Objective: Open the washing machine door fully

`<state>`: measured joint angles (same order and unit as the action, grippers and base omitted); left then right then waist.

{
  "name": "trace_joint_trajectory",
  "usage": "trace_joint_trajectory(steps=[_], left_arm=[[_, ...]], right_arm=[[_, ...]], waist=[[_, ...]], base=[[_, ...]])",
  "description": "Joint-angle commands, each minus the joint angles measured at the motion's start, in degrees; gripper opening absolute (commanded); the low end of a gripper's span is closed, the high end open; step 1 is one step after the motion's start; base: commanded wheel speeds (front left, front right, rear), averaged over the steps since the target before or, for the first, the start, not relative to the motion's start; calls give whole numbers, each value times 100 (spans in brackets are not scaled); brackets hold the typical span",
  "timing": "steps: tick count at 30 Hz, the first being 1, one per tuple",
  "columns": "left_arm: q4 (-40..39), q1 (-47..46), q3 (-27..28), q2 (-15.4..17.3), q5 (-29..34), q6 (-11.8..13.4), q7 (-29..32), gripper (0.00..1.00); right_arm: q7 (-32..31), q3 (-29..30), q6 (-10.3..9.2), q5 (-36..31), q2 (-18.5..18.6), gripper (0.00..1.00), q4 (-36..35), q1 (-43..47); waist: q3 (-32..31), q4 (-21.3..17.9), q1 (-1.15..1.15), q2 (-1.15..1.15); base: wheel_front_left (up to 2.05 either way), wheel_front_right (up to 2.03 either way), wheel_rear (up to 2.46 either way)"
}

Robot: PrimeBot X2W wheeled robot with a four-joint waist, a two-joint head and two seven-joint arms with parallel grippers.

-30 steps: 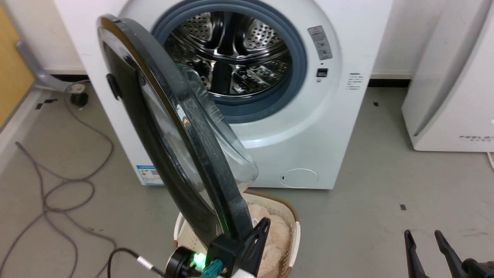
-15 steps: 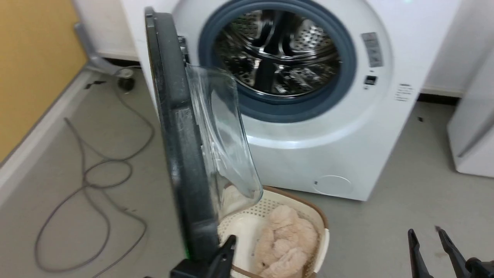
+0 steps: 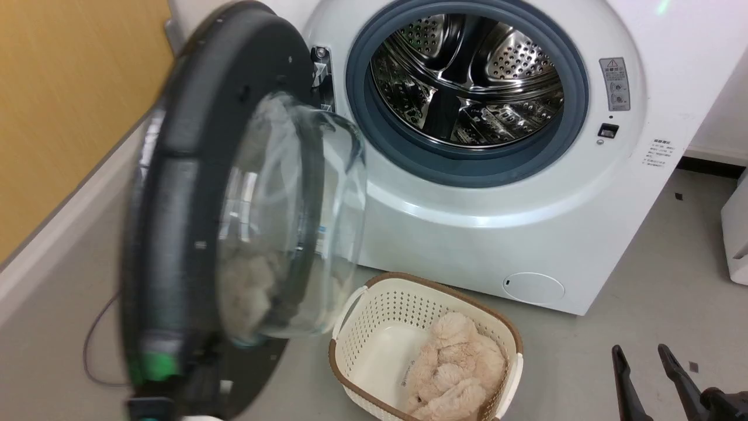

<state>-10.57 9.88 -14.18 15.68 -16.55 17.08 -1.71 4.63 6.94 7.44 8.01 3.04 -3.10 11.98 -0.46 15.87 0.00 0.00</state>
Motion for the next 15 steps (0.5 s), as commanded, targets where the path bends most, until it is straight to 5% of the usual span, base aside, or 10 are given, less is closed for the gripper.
trace_joint_trajectory(steps=[1, 15], left_arm=[[138, -81, 200, 109, -64, 52, -97, 0], [1779, -627, 1644, 571, -950, -184, -990, 0]], right_arm=[[-7, -12, 5, -34, -16, 100, -41, 52], [3, -63, 5, 7, -16, 100, 13, 21]], waist=[[8, -29, 0, 0], [92, -275, 0, 0]], base=[[0, 0, 0], [0, 0, 0]])
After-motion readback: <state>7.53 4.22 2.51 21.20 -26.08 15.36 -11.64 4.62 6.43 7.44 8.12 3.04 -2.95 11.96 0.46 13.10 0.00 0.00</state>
